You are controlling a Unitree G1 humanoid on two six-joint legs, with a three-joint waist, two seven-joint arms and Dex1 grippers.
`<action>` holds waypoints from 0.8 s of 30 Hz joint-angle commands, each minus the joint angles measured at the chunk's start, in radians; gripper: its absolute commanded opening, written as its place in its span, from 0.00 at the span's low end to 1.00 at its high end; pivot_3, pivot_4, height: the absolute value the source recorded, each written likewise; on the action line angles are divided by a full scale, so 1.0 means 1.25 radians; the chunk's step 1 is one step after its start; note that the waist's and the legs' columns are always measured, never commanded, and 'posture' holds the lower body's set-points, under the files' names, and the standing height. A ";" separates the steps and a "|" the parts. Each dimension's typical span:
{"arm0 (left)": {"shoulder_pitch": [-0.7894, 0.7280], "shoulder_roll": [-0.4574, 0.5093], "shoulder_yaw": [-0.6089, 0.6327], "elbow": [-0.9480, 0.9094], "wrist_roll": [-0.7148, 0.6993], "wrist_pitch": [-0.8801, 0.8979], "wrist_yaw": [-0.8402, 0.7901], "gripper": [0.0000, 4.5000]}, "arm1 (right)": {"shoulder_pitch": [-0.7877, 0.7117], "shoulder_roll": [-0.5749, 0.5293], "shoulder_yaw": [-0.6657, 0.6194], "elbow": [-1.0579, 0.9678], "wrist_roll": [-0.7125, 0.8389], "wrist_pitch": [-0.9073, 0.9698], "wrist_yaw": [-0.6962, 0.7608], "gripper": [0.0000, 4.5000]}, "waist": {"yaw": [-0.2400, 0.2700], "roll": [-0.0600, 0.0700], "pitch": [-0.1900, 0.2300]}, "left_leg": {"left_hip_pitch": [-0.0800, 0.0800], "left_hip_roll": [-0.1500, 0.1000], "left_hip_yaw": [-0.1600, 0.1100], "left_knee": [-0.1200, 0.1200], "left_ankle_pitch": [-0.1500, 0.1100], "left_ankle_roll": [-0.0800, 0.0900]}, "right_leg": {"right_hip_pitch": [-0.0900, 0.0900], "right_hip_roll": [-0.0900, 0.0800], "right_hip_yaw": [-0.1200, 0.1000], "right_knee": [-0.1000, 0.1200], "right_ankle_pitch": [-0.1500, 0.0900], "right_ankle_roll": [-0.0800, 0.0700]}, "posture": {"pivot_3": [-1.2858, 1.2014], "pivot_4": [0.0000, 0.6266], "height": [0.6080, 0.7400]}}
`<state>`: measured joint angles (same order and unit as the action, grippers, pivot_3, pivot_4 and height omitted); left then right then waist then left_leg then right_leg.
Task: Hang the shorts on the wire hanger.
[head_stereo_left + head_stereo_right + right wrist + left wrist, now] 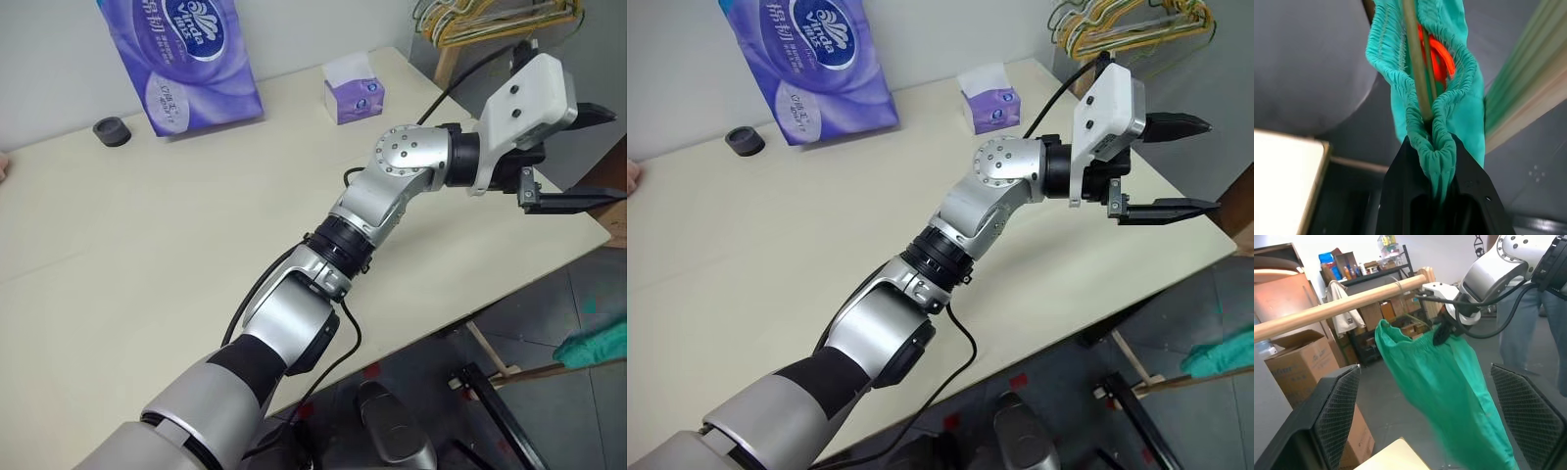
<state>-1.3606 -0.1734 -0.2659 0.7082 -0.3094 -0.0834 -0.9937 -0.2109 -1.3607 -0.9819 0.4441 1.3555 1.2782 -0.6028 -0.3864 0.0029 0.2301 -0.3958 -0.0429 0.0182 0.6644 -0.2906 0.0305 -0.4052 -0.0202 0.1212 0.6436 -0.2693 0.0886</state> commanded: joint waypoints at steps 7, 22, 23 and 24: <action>-0.068 -0.115 0.010 -0.007 -0.010 -0.026 -0.010 1.00 | -0.082 0.075 -0.073 -0.093 -0.049 0.096 -0.026 0.00 | -0.004 0.000 -0.001 | 0.001 0.000 0.003 0.001 0.000 0.001 | 0.000 0.000 0.003 0.001 0.002 0.003 | 0.32 0.24 1.00; -0.057 -0.126 0.006 -0.009 -0.017 -0.031 -0.059 1.00 | -0.204 0.167 -0.146 -0.353 -0.149 0.260 -0.055 0.58 | -0.019 0.004 -0.003 | 0.002 0.000 0.005 0.002 0.000 0.001 | 0.000 0.000 0.004 0.002 0.002 0.004 | 0.32 0.24 1.00; -0.058 -0.126 0.006 -0.009 -0.017 -0.032 -0.059 1.00 | -0.199 0.164 -0.146 -0.384 -0.150 0.266 -0.055 0.66 | -0.021 0.005 -0.004 | 0.002 0.000 0.004 0.002 0.000 0.001 | 0.000 0.000 0.004 0.002 0.002 0.004 | 0.32 0.24 1.00; -0.058 -0.126 0.006 -0.008 -0.017 -0.033 -0.060 1.00 | -0.202 0.167 -0.150 -0.412 -0.142 0.268 -0.077 0.74 | -0.023 0.005 -0.004 | 0.002 0.000 0.004 0.002 0.000 0.001 | 0.000 0.000 0.004 0.002 0.002 0.004 | 0.31 0.23 1.00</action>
<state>-1.3640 -0.1745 -0.2690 0.7175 -0.3142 -0.1005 -1.0626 -0.4502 -1.1327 -1.1282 0.0096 1.1786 1.6010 -0.6650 -0.4145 0.0093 0.2253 -0.3935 -0.0428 0.0235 0.6665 -0.2903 0.0319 -0.4051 -0.0201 0.1264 0.6462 -0.2662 0.0934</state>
